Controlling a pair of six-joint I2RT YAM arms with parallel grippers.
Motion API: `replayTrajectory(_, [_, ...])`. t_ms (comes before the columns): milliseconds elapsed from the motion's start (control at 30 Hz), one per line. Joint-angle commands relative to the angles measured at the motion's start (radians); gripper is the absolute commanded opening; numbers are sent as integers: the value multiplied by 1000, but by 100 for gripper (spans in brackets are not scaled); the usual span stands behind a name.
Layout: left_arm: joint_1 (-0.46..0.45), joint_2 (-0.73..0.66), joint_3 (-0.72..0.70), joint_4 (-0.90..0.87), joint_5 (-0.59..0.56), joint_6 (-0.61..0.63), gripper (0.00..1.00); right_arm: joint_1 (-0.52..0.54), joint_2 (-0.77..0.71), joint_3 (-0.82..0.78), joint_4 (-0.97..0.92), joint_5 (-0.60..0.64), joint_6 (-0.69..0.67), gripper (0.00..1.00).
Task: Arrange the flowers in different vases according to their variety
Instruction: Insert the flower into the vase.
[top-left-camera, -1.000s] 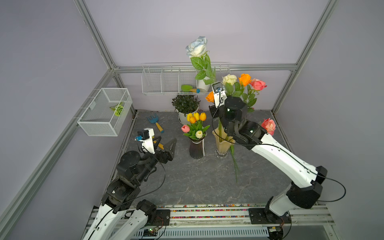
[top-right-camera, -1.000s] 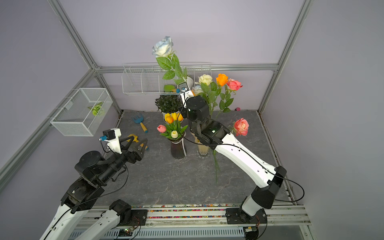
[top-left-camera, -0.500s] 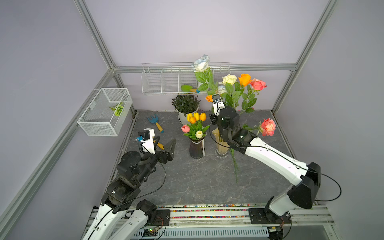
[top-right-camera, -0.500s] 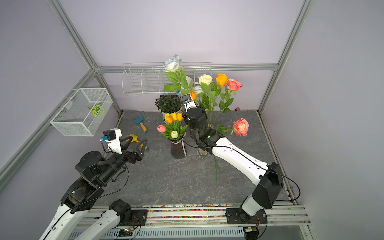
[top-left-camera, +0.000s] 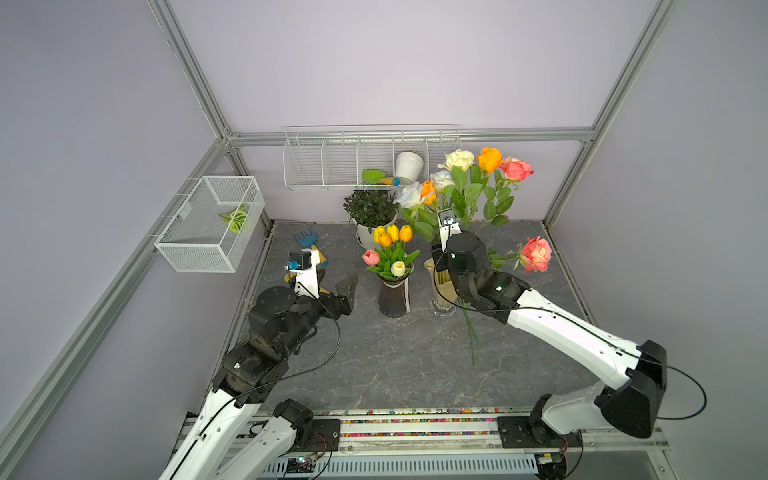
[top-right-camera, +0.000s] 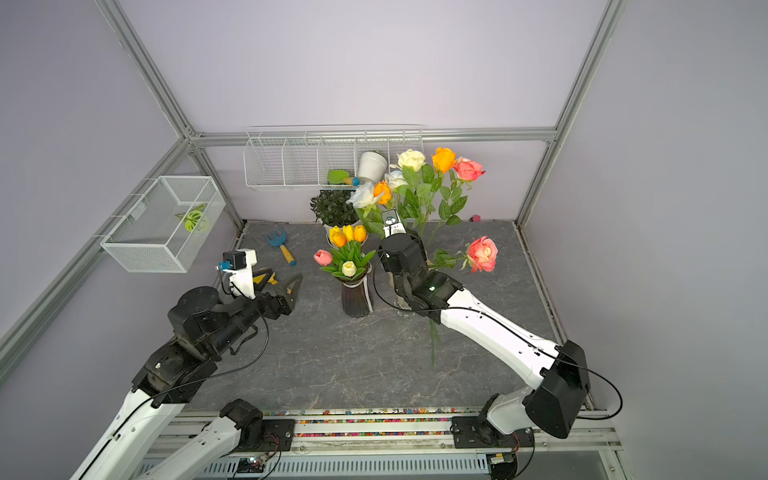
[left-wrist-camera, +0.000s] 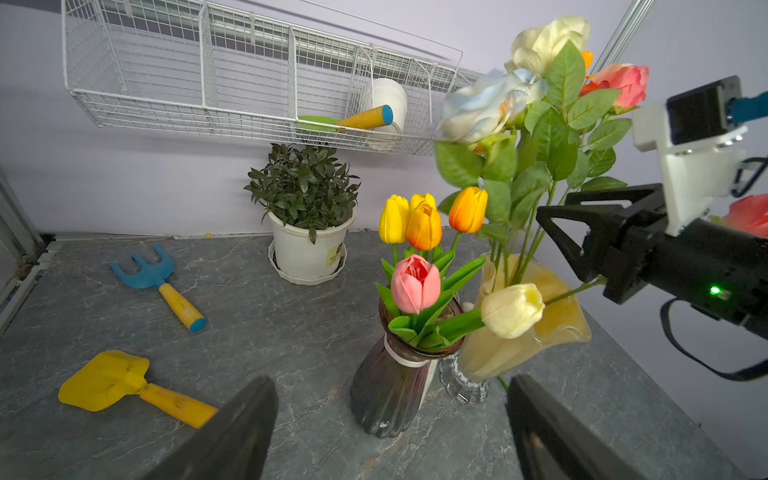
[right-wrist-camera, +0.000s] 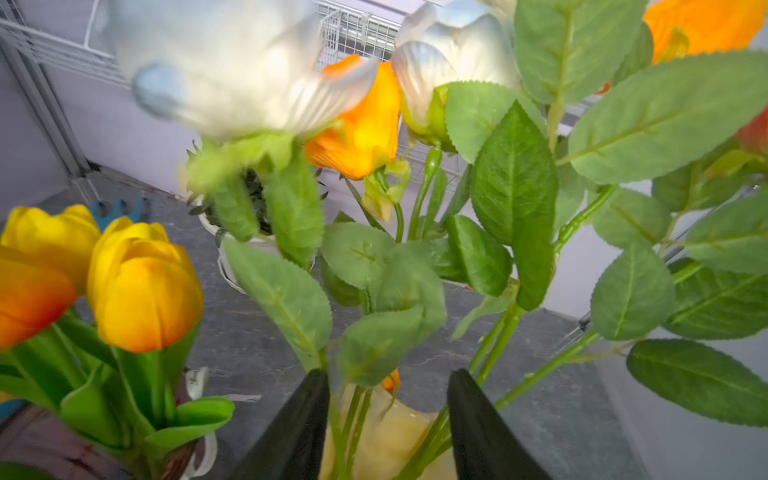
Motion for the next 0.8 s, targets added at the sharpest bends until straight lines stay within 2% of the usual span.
replayTrajectory(0, [-3, 22, 49, -25, -4, 3, 91, -1, -56, -4, -119, -40, 69, 60])
replayTrajectory(233, [-3, 65, 98, -40, 38, -14, 91, 43, -135, 45, -327, -164, 46, 62])
replayTrajectory(433, [-3, 93, 200, -66, 128, 1, 89, 127, -206, 82, -530, -294, 24, 62])
replayTrajectory(600, [-19, 157, 287, -75, 174, 20, 89, 157, -242, 72, -647, -295, 106, 62])
replayTrajectory(667, [-49, 197, 316, -70, 181, 24, 88, 158, -256, 55, -691, -268, 159, 62])
replayTrajectory(767, [-168, 290, 388, -94, 116, 63, 88, 158, -280, 20, -762, -233, 243, 62])
